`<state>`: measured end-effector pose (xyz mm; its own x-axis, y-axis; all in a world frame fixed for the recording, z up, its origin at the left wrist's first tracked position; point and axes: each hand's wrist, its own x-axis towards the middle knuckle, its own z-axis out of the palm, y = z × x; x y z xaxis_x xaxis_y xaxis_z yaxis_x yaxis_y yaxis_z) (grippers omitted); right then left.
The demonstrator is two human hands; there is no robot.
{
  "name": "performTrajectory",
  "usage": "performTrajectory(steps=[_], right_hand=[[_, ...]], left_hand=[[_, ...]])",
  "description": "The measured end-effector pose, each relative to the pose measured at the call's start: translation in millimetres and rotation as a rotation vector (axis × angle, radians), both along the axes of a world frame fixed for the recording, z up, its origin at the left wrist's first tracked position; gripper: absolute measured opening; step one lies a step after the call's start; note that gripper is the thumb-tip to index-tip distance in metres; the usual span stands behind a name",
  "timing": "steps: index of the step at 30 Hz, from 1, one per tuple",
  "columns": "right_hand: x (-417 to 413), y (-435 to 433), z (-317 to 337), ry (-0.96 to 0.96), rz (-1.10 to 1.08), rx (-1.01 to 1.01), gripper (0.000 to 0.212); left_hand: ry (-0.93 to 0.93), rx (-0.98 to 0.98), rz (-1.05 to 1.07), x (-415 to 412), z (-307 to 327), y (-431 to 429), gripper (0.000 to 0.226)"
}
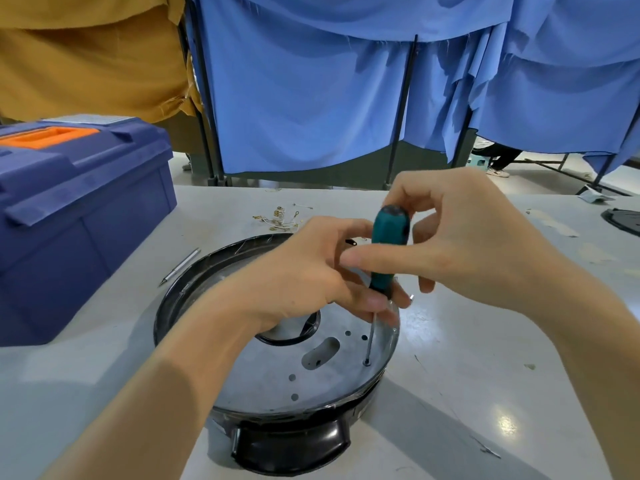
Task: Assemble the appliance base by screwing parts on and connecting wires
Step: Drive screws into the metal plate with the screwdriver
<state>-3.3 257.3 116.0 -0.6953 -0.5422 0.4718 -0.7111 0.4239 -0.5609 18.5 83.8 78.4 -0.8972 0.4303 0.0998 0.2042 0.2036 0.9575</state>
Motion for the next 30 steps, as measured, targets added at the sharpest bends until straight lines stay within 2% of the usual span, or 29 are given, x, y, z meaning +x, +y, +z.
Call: performTrajectory(steps=[4,5,8,9,12,14,18,20,22,24,25,28,30], right_hand=[[0,4,-2,-0.094,0.161,-0.06,0.014],[0,3,-2,-0.066,0.14,-0.07,0.015],[-1,-1,-1,0.014,0.018,-0.024,0.044],[0,1,1,-0.004,0.023,-0.01,0.047],[0,5,1,-0.125,0.153,-0.027,0.029],[-1,4,-1,-0.136,0.172,-0.058,0.021],[-2,-2,-5,-0.04,0.04,0.002,0.049],[-1,-1,-3,-0.064,0.089,0.021,0.043],[-1,0,-3,-0.096,0.168,-0.009,0.027],[0,0,-3,-0.131,0.214,-0.062,0.017],[0,-1,-3,-0.123,0.208,-0.084,0.018],[-1,-4,-3,-0.01,0.07,-0.063,0.046],[0,-2,0,-0.012,0.057,-0.05,0.053]], left_hand=[[0.03,-0.061,0.012,1,2,-1,0.045],[0.046,-0.09,0.043,1,3,0,0.046],[0.025,-0.06,0.07,0,1,3,0.045],[0.004,-0.032,0.055,1,1,3,0.043],[-0.02,-0.002,0.03,1,2,0,0.046],[0.01,-0.028,0.037,2,3,2,0.045],[-0.001,-0.006,0.043,2,1,6,0.045],[-0.017,0.013,0.001,0,1,1,0.045],[-0.033,0.036,-0.028,0,1,-4,0.049],[-0.009,0.021,-0.037,1,3,-4,0.043],[0.01,0.014,-0.041,2,3,-2,0.039],[0.012,0.05,-0.026,2,2,2,0.036],[-0.004,0.08,-0.035,2,1,1,0.039]])
